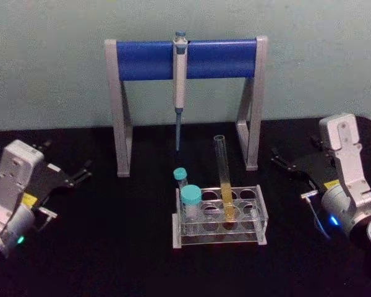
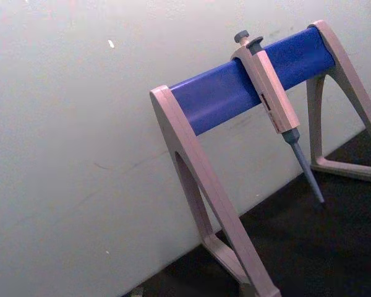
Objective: Pick up the test tube from the test tube rack, shake it, then place it back into the test tube rack.
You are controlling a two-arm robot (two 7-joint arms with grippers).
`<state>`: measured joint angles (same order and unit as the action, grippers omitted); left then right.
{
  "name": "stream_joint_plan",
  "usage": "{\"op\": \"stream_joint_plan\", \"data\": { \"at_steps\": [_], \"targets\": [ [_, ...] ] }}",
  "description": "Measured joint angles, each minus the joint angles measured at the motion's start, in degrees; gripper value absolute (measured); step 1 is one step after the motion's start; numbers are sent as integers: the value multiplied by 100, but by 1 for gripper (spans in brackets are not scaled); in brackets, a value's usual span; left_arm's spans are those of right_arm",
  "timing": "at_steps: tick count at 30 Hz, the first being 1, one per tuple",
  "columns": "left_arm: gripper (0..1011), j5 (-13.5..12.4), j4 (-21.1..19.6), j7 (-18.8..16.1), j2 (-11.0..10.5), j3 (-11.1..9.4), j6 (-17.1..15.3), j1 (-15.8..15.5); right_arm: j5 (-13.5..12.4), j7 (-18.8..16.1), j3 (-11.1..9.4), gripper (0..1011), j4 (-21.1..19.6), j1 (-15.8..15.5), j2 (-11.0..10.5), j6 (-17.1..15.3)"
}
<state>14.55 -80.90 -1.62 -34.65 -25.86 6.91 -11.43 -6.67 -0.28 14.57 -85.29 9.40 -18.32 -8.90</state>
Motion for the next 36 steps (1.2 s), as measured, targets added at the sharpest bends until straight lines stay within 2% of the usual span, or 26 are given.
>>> {"op": "stream_joint_plan", "data": {
  "at_steps": [36],
  "targets": [
    [1001, 0, 0, 0, 0, 0, 0, 0, 0, 0, 0, 1000, 0, 0, 0, 0]
  ]
}}
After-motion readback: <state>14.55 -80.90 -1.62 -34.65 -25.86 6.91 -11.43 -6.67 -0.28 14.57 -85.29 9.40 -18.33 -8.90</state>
